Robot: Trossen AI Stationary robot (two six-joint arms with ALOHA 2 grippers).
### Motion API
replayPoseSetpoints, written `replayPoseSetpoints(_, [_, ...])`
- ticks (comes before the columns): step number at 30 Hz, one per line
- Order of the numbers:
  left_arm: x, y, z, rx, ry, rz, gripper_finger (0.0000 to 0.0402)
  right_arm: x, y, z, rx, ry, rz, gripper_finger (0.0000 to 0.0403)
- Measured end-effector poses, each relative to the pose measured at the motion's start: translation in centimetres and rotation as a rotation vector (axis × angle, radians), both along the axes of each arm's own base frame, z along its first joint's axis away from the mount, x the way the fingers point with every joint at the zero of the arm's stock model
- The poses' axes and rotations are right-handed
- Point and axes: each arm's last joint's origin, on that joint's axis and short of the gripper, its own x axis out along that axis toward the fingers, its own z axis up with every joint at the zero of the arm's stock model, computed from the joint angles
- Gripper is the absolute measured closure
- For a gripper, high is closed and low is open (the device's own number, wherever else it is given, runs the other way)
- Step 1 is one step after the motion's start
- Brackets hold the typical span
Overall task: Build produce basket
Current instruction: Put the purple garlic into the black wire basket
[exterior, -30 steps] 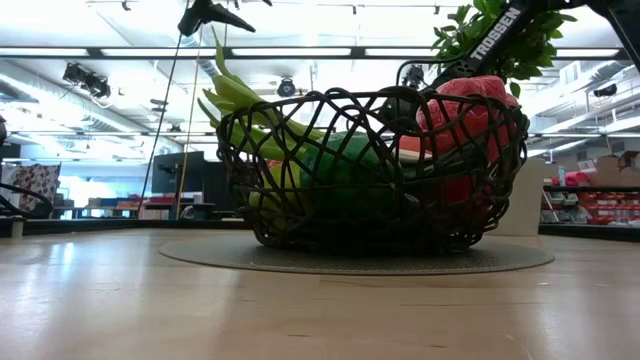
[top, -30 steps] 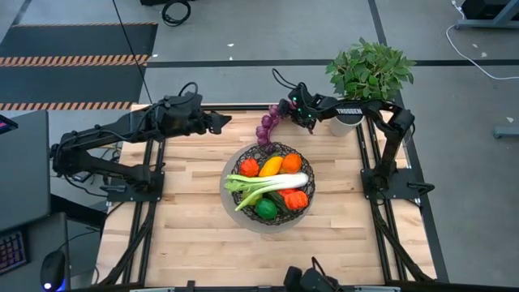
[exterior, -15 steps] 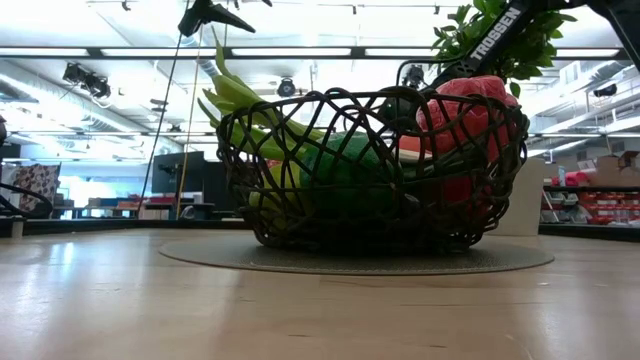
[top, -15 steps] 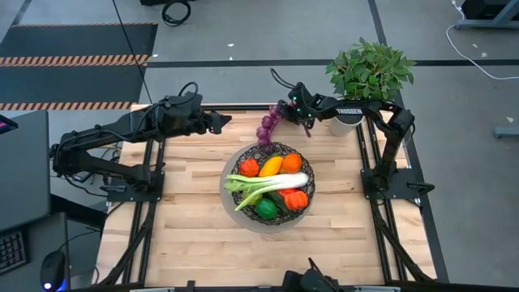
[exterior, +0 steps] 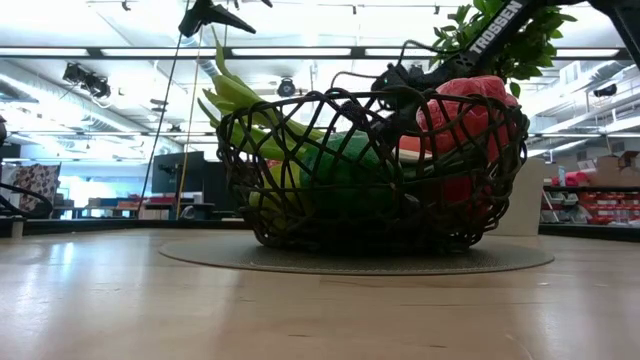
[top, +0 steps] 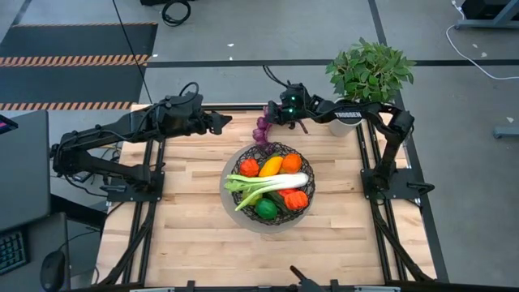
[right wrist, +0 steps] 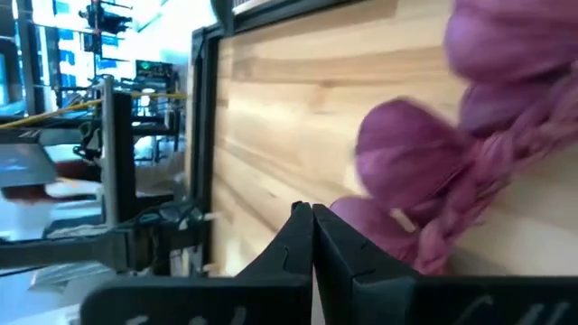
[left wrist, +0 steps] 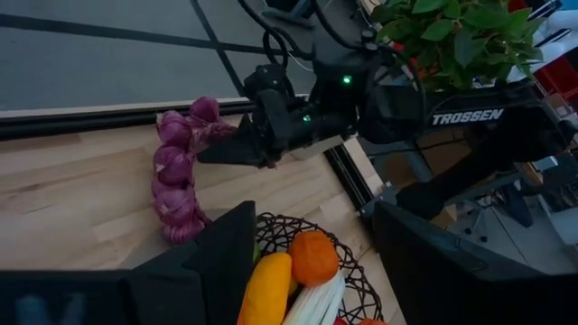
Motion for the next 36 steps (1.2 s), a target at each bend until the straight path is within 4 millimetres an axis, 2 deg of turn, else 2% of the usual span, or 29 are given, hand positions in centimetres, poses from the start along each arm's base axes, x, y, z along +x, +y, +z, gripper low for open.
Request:
replayPoseSetpoints(3, [0.0, 0.0, 0.0, 0.002, 0.001, -0.001, 0.0170, 0.1, 0.2, 0.1, 0.028, -0.003, -0.013, 0.0389])
replayPoseSetpoints(8, [0.0, 0.0, 0.0, 0.002, 0.002, -0.003, 0.0170, -0.1, 0.0, 0.0, 0.036, 0.007, -0.026, 0.0347])
replayPoseSetpoints(15, [0.1, -0.3, 0.0, 0.014, 0.011, -0.022, 0.0170, -0.8, -0.6, -0.4, 0.049, 0.050, -0.070, 0.0269])
replayPoseSetpoints(24, [0.2, -0.9, -0.1, 0.014, 0.022, -0.048, 0.0170, -1.5, -0.2, -1.6, 0.074, 0.223, -0.214, 0.0171])
replayPoseSetpoints(31, [0.2, -1.2, -0.3, 0.011, 0.039, -0.062, 0.0170, -1.6, -0.4, -1.6, 0.028, 0.255, -0.302, 0.0148])
replayPoseSetpoints(36, [0.2, -1.3, -0.3, 0.011, 0.039, -0.066, 0.0170, -0.9, -0.7, -3.1, 0.082, 0.228, -0.275, 0.0152])
